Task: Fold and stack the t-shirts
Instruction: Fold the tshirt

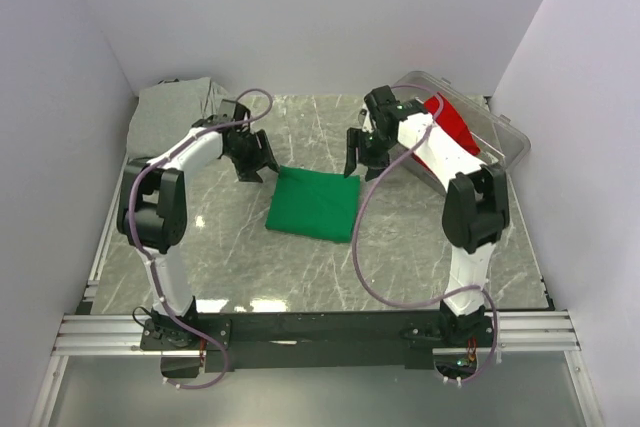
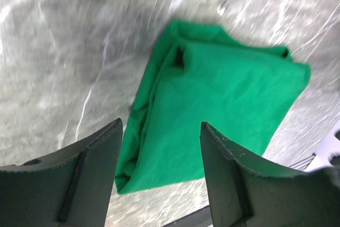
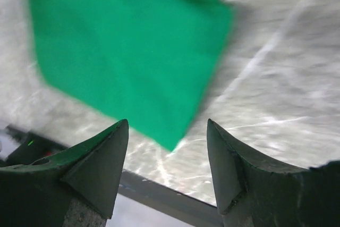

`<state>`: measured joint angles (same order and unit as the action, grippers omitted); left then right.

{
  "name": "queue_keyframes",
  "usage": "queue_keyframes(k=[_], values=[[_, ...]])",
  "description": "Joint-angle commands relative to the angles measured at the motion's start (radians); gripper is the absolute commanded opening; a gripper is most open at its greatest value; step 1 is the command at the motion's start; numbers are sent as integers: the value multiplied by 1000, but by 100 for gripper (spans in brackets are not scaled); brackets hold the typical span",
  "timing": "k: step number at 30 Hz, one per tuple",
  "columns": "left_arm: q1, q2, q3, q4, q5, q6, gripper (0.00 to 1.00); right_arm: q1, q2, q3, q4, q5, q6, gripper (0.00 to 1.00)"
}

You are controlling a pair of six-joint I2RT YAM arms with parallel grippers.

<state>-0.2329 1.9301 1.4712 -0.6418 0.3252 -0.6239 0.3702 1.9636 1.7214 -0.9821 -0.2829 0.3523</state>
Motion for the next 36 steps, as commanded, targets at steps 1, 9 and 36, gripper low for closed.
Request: queue_keyframes(k=[1,9,36], values=[[-3,-83,-69,86,37,39,65,62,-101,-80,106,-97,37,67],[-3,-138,-215,172,144,75,67,232,-69,-218,241,-167,137,66],[-3,-101,-403,390,135,110,66,242,55,-358,269,-41,182,66]])
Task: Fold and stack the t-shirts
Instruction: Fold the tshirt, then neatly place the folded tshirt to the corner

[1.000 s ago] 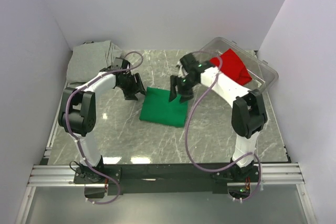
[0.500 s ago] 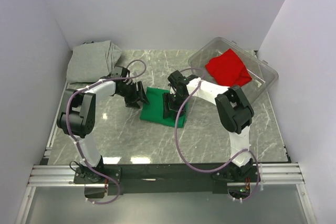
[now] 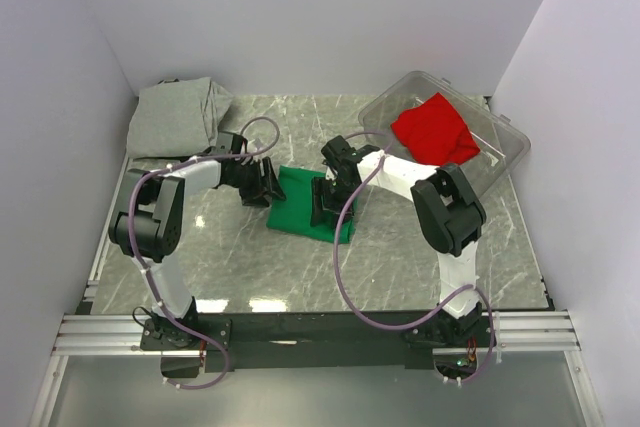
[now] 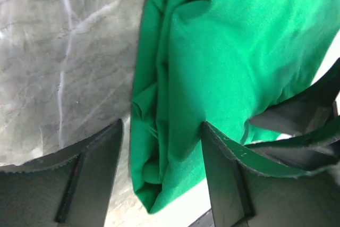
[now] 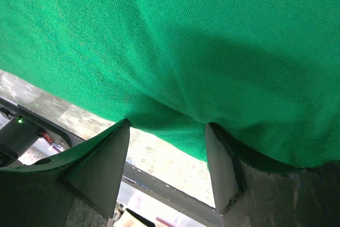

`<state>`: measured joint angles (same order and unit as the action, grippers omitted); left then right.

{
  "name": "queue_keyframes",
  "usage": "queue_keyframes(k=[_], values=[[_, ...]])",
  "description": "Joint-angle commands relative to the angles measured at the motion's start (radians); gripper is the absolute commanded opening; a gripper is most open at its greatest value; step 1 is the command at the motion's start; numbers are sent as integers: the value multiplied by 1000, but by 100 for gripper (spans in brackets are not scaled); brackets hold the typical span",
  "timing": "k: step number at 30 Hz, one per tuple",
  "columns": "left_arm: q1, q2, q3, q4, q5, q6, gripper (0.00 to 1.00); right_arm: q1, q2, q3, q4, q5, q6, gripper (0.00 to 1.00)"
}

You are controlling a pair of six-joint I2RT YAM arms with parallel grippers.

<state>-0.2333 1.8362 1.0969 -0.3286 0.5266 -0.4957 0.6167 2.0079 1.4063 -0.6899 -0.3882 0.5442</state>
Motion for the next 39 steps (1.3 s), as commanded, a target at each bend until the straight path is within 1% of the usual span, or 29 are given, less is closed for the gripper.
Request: queue_keyframes(k=[1,3,6,12,15,18,23,28,31,32,33,34,37,38,39], values=[[-3,-14,-58,101,-86,-33,66,-3,8,-41,-22,63,-7,66],[-1,-26,-81,153,-118,-50,66,-5,0,-41,-19,54,-6,66],[-1,0,-92,190,-102,-60,67,-3,-4,-40,-16,48,-4,66],[-3,69,-111,232,-89,-78,67,-5,-11,-40,-8,31,-1,66],[-11,115,-117,238,-132,-72,68,-2,-11,-32,0,20,2,66],[-23,153,-111,235,-143,-78,68,-3,-14,-29,6,6,0,66],[-90,184,-101,226,-148,-87,68,-2,-20,-36,16,-3,-13,66],[-158,212,-98,209,-140,-96,66,-3,-6,-27,12,-11,-35,66],[-193,219,-94,181,-157,-95,60,-3,-3,-20,12,-17,-44,66],[-199,219,-92,172,-169,-93,53,-5,2,-15,10,-18,-46,66],[-199,218,-94,155,-181,-93,48,-3,3,-13,9,-21,-50,66],[-199,215,-94,146,-209,-93,38,-3,3,-12,10,-23,-50,66],[-199,193,-86,100,-256,-92,24,-5,-8,-6,3,-21,-59,66],[-199,181,-75,82,-296,-87,18,-3,-14,-1,-3,-20,-61,66],[-199,175,-68,66,-316,-83,15,-3,-18,0,-6,-18,-66,67]])
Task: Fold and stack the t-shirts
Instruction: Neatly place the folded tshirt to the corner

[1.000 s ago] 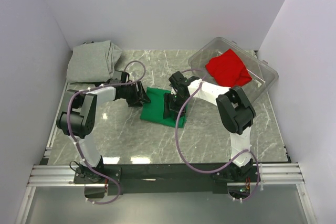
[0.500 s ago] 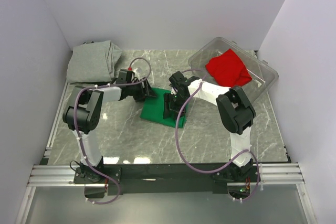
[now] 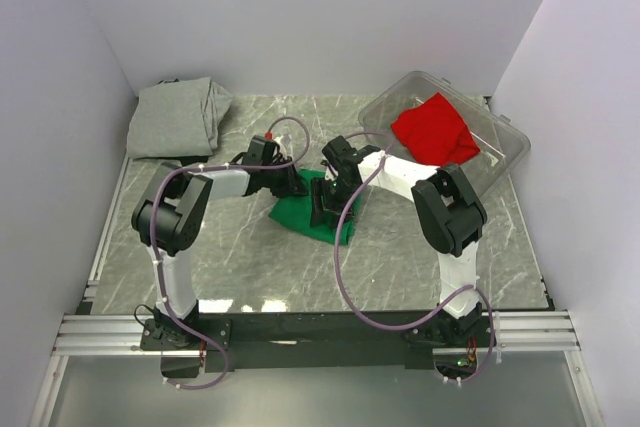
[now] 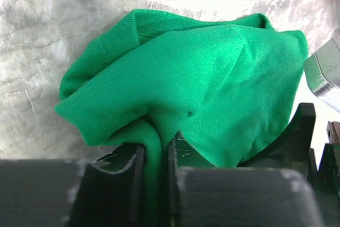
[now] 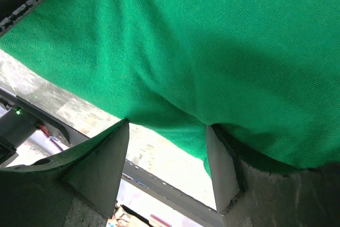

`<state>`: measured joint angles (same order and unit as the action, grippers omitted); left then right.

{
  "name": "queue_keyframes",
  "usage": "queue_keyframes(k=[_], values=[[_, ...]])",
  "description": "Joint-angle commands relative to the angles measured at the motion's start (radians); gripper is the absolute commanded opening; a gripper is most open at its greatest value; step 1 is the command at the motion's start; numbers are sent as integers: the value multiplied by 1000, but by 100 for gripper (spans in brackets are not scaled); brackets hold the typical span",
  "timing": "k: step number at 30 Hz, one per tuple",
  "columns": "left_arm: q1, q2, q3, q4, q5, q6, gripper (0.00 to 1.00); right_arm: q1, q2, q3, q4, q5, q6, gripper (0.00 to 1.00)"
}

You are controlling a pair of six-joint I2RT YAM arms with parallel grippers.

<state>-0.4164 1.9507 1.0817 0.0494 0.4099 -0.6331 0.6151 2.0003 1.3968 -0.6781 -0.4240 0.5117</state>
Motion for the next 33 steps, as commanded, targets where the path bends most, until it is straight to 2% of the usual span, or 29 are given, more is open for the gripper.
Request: queue_keyframes(k=[1,2,4,11,17,27,33], values=[[-16,54,-42,-350,-224,59,12,-2,-15,13,-21,22,-38,67],[-16,41,-31,-371,-268,64,6,-5,-21,16,-32,27,-38,68],[-15,25,13,-416,-316,91,0,-3,-38,28,-49,39,-47,69],[4,-53,185,-606,-542,223,0,-34,-130,36,-103,87,-65,71],[28,-42,368,-733,-721,383,0,-78,-178,19,-135,106,-93,71],[123,30,664,-841,-798,539,0,-127,-193,25,-178,116,-139,71],[191,79,837,-856,-775,613,0,-140,-172,44,-202,111,-163,71]])
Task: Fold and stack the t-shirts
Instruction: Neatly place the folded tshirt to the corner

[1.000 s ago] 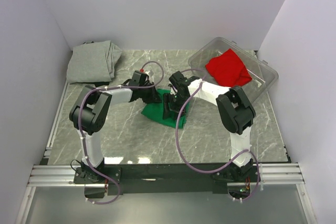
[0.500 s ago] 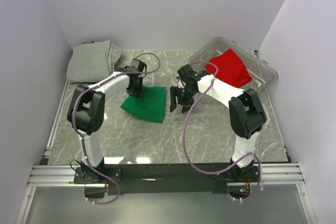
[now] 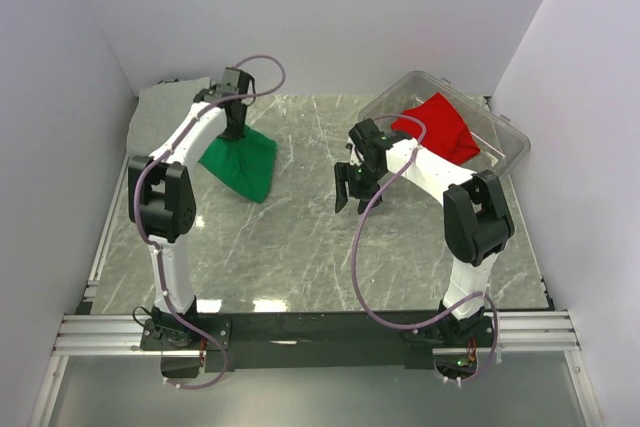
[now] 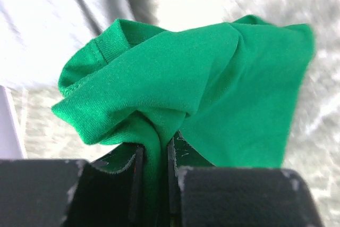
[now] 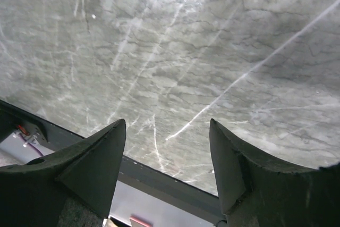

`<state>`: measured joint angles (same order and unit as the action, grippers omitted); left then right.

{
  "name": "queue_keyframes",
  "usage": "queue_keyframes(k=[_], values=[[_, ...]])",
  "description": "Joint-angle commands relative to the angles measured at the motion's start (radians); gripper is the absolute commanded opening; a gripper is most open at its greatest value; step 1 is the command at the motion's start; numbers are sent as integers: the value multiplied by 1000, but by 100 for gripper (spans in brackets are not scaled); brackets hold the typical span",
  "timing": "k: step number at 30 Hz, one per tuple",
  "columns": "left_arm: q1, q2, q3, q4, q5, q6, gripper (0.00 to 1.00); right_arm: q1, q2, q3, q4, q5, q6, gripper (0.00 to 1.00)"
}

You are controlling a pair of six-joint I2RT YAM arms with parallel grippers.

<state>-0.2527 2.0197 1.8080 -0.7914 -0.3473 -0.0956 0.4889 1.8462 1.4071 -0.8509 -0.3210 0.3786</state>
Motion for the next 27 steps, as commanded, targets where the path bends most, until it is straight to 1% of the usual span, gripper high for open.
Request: queue_keyframes(k=[1,2,4,7,9,13,14,17,21,23,25,27], values=[[33,16,134,-16,-16,85,0,-15,-15,33,-31,7,-32,71],[44,31,161,-17,-7,126,0,-15,-9,33,-36,4,-35,71],[55,48,240,-22,30,138,0,-15,-2,30,-40,2,-41,71],[67,95,355,-29,39,165,0,-16,1,15,-45,0,-46,71],[78,109,384,-32,42,175,0,-15,-2,7,-48,0,-46,71],[112,109,433,-20,109,195,0,-16,-4,-17,-43,-4,-43,71],[125,97,438,-8,158,207,0,-16,-4,-28,-43,-7,-41,71],[150,67,444,35,215,237,0,-15,-4,-43,-36,-16,-35,71],[204,63,482,60,298,229,0,-16,-1,-56,-25,-33,-17,70],[239,74,499,58,320,220,0,-12,1,-59,-25,-36,-12,70],[250,74,501,63,340,218,0,-10,-1,-63,-25,-35,-7,70],[291,77,499,72,363,217,0,-7,-7,-74,-17,-39,0,70]])
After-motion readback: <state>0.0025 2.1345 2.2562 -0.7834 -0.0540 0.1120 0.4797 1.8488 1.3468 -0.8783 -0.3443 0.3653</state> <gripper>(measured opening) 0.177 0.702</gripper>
